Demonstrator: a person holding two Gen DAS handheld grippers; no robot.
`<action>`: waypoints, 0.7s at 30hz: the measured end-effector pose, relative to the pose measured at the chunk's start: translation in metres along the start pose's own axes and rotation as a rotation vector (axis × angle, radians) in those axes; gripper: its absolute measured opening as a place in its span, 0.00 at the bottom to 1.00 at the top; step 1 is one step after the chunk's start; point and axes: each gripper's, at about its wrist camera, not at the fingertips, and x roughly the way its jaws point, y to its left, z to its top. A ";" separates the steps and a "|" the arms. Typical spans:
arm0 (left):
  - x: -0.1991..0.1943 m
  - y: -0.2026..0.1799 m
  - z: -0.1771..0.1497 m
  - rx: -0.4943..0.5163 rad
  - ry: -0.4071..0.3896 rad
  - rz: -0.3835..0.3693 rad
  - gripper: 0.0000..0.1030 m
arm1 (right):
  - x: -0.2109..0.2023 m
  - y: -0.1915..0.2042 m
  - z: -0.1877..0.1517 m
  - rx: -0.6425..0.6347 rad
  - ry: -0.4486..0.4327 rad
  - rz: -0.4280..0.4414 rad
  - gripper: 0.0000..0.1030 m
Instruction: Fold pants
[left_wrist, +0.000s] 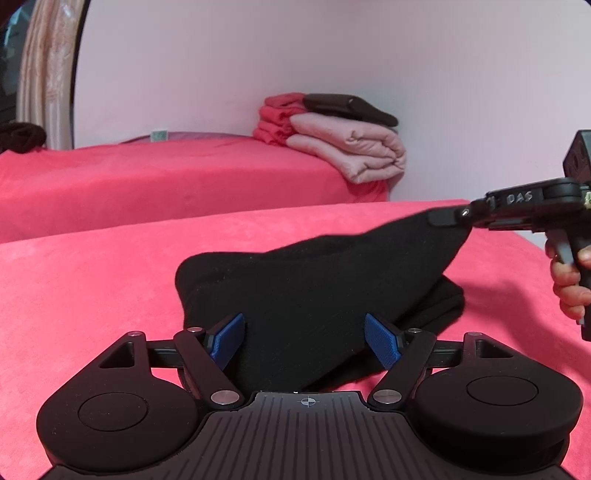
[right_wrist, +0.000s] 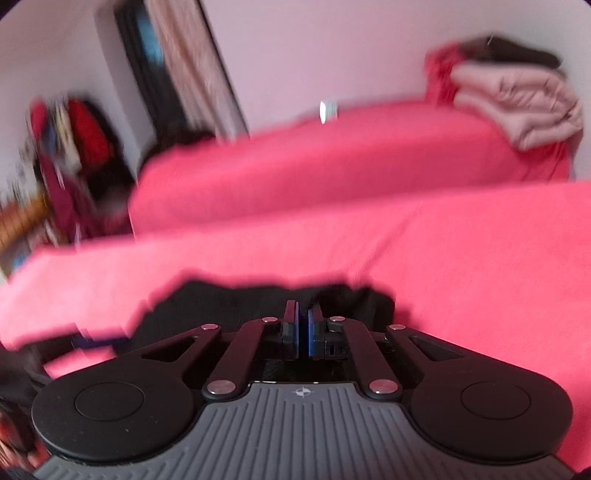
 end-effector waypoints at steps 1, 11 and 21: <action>0.001 -0.001 -0.001 0.005 0.001 -0.006 1.00 | -0.007 -0.006 -0.003 0.021 -0.018 -0.001 0.06; 0.003 -0.001 -0.008 0.036 0.009 -0.007 1.00 | -0.012 -0.031 -0.034 0.043 0.045 -0.118 0.02; 0.005 0.001 -0.013 0.017 0.000 -0.008 1.00 | -0.015 -0.033 0.001 0.097 -0.032 -0.107 0.57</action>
